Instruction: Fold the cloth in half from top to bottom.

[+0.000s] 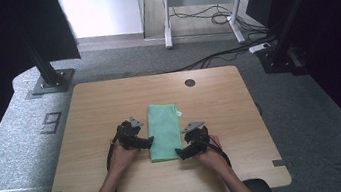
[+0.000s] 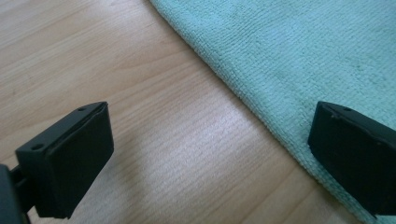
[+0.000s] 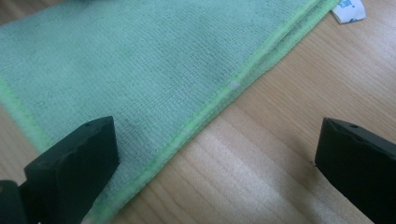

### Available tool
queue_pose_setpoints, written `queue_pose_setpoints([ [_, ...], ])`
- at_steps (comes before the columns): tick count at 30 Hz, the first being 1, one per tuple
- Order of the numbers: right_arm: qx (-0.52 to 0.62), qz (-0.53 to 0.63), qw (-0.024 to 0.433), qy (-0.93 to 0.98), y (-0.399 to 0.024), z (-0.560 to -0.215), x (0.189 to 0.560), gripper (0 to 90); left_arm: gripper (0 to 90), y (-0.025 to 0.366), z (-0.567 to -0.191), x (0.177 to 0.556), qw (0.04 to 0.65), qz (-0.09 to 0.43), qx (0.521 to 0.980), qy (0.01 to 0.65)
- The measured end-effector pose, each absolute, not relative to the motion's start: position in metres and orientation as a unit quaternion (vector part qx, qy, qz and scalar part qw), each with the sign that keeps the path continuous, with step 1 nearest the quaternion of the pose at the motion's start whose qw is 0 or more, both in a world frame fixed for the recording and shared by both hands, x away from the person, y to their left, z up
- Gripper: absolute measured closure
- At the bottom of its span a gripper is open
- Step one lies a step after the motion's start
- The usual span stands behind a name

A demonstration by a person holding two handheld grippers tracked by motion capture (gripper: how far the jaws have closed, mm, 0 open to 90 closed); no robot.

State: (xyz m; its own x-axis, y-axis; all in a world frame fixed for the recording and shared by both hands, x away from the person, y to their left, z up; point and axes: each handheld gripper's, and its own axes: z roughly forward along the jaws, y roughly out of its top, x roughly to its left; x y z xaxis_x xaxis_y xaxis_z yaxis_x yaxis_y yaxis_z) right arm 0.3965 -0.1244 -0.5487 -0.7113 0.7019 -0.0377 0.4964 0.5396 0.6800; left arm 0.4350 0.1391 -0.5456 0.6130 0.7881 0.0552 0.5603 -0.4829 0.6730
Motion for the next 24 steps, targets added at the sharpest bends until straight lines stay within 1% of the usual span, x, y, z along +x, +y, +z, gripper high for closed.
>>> queue_pose_setpoints([
  [5, 0.342, 0.330, 0.156, 0.866, -0.123, -0.548, 0.386, 0.0, 1.2, 0.144, -0.546, 0.426, 0.313, 0.164, 0.847, 0.397],
  [10, 0.336, 0.329, 0.147, 0.870, -0.121, -0.548, 0.373, 0.0, 1.2, 0.150, -0.548, 0.414, 0.322, 0.143, 0.845, 0.402],
  [19, 0.323, 0.337, 0.138, 0.873, -0.119, -0.549, 0.347, 1.4, 1.7, 0.153, -0.545, 0.391, 0.310, 0.127, 0.857, 0.391],
  [21, 0.321, 0.339, 0.138, 0.873, -0.118, -0.549, 0.341, 2.4, 1.4, 0.152, -0.541, 0.390, 0.308, 0.134, 0.859, 0.387],
  [24, 0.321, 0.341, 0.140, 0.872, -0.119, -0.549, 0.339, 2.9, 1.8, 0.152, -0.535, 0.396, 0.326, 0.137, 0.849, 0.392],
])
